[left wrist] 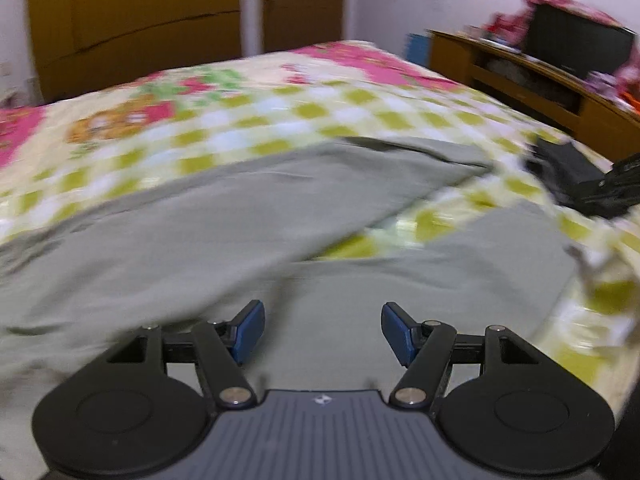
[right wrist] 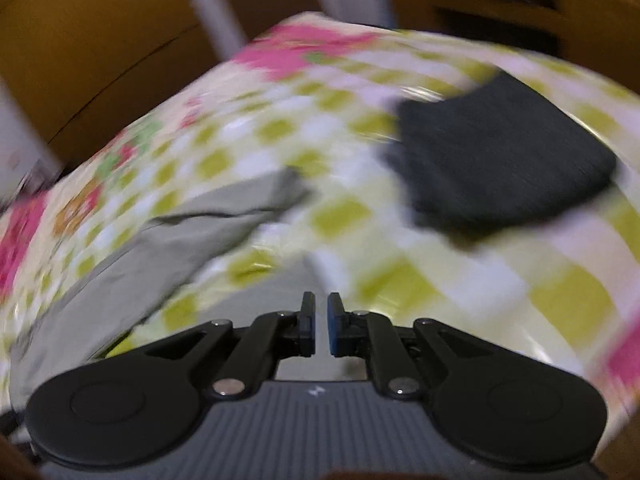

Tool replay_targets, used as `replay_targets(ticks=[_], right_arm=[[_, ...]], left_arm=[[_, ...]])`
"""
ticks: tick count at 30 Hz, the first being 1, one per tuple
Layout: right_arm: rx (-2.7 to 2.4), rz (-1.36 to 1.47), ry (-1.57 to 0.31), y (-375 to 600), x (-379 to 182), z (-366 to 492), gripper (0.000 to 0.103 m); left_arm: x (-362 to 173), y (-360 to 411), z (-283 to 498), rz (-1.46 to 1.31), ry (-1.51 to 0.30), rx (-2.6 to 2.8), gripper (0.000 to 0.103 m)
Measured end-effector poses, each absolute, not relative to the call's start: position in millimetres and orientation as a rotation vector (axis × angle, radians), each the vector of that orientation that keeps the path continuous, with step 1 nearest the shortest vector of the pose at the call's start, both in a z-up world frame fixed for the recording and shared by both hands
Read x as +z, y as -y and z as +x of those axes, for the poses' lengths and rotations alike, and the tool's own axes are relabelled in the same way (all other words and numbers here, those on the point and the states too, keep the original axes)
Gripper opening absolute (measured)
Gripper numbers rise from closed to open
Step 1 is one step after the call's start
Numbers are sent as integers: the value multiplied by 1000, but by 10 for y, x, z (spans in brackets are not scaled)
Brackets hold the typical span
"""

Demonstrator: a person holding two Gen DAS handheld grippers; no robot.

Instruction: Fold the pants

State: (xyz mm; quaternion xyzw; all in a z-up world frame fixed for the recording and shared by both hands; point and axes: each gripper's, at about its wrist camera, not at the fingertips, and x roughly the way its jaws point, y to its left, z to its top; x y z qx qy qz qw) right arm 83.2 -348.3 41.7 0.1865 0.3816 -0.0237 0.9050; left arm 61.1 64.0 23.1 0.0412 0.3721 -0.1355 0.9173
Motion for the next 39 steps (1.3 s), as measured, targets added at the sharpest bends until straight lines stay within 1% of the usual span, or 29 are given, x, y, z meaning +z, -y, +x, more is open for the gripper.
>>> replay_targets(ticks=[1, 4, 9, 11, 13, 15, 17, 21, 23, 26, 31, 33, 34, 35, 36, 37, 38, 39], right_arm=[[2, 345, -787, 3326, 445, 959, 10], [181, 224, -803, 2723, 446, 1391, 19], [456, -43, -824, 1609, 308, 2098, 23], [537, -147, -830, 1211, 244, 2380, 29], [590, -230, -845, 904, 182, 2635, 31], [622, -311, -843, 645, 88, 2879, 35], [648, -370, -849, 482, -1, 3093, 42], [691, -444, -895, 359, -128, 3224, 45], [702, -476, -905, 327, -158, 3264, 49], [721, -488, -902, 290, -173, 3335, 50], [750, -512, -926, 174, -253, 3403, 50], [763, -528, -927, 129, -266, 3392, 49], [770, -532, -928, 119, -266, 3389, 48], [772, -539, -931, 110, -267, 3389, 45], [779, -543, -932, 103, -264, 3386, 40], [787, -545, -935, 97, -258, 3384, 27], [791, -543, -940, 90, -250, 3384, 14], [790, -537, -946, 82, -243, 3385, 9]], left_arm=[[234, -779, 631, 95, -758, -245, 76], [230, -1270, 738, 168, -742, -125, 76], [227, -2233, 1093, 197, -766, 42, 76], [219, -2603, 1310, 213, -777, 84, 78], [191, -2904, 1527, 212, -780, 115, 82], [142, -3133, 1736, 204, -786, 126, 84], [78, -3294, 1933, 204, -799, 133, 85], [-43, -3475, 2202, 157, -847, 75, 86], [-83, -3460, 2295, 179, -865, 63, 86], [-90, -3437, 2326, 226, -855, 75, 87], [-170, -3508, 2439, 197, -888, 71, 87], [-213, -3519, 2468, 215, -909, 74, 86], [-230, -3530, 2480, 210, -919, 72, 78], [-244, -3541, 2490, 204, -930, 72, 71], [-245, -3554, 2495, 195, -937, 74, 55], [-234, -3573, 2492, 180, -936, 77, 50], [-216, -3588, 2482, 167, -927, 77, 47], [-199, -3597, 2468, 157, -916, 72, 41]])
